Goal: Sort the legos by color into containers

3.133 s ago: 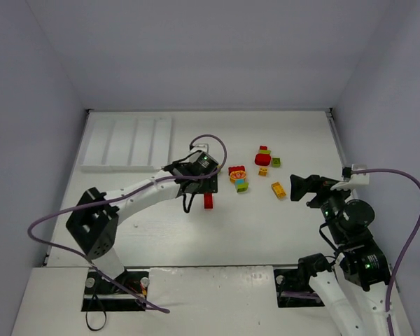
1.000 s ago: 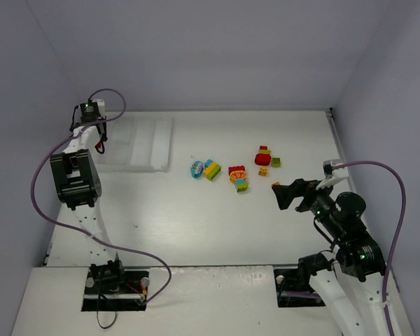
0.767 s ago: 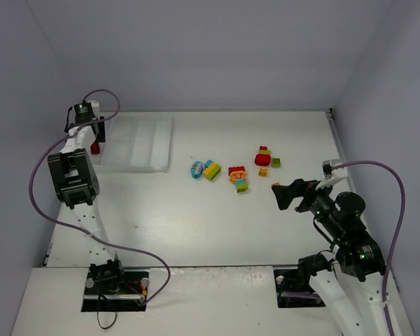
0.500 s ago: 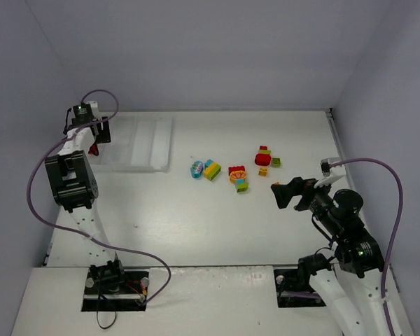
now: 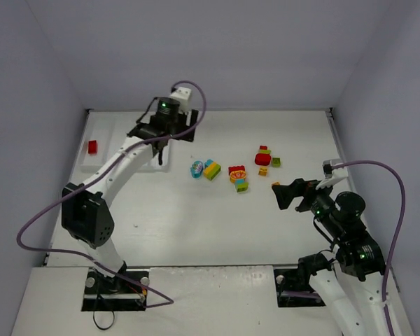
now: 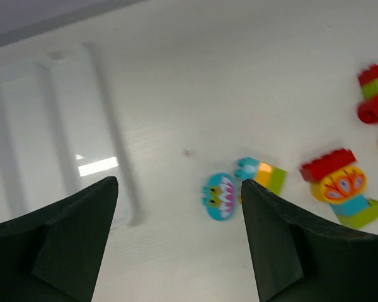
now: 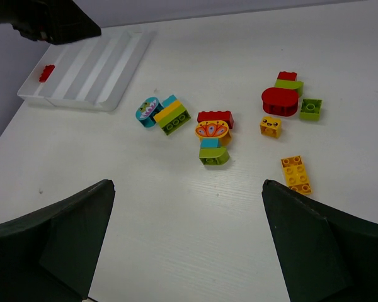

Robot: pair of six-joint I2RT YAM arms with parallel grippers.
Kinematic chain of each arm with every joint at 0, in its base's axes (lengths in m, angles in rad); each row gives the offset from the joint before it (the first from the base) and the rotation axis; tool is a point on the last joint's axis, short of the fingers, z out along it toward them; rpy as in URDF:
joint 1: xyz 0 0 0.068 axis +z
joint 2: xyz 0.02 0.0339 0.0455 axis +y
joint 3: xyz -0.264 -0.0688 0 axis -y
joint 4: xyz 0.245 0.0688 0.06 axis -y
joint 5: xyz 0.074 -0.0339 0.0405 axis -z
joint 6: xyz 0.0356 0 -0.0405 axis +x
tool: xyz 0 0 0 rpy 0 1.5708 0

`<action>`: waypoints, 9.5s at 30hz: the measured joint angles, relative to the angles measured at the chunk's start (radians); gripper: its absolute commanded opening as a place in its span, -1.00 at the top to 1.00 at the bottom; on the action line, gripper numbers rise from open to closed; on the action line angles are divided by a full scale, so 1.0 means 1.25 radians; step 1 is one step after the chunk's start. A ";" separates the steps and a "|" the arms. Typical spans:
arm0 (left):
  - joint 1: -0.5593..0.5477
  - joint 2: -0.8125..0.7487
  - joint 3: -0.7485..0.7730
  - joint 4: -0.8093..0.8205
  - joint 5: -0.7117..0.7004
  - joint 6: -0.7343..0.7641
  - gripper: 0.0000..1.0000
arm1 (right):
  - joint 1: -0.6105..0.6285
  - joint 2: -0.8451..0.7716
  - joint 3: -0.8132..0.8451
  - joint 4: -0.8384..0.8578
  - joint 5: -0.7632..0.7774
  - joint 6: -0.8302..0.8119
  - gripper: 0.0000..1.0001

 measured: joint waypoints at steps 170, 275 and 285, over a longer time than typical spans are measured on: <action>-0.204 -0.313 -0.157 -0.103 0.354 -0.218 -0.50 | 0.439 0.376 -0.104 0.440 0.068 -0.262 0.97; 0.197 -0.375 -0.253 -0.080 0.120 -0.151 -0.85 | 0.108 0.967 0.117 0.336 0.452 0.078 -0.25; 0.196 -0.377 -0.324 -0.076 0.153 -0.157 -0.85 | 0.098 1.103 0.184 0.342 0.460 0.126 -0.08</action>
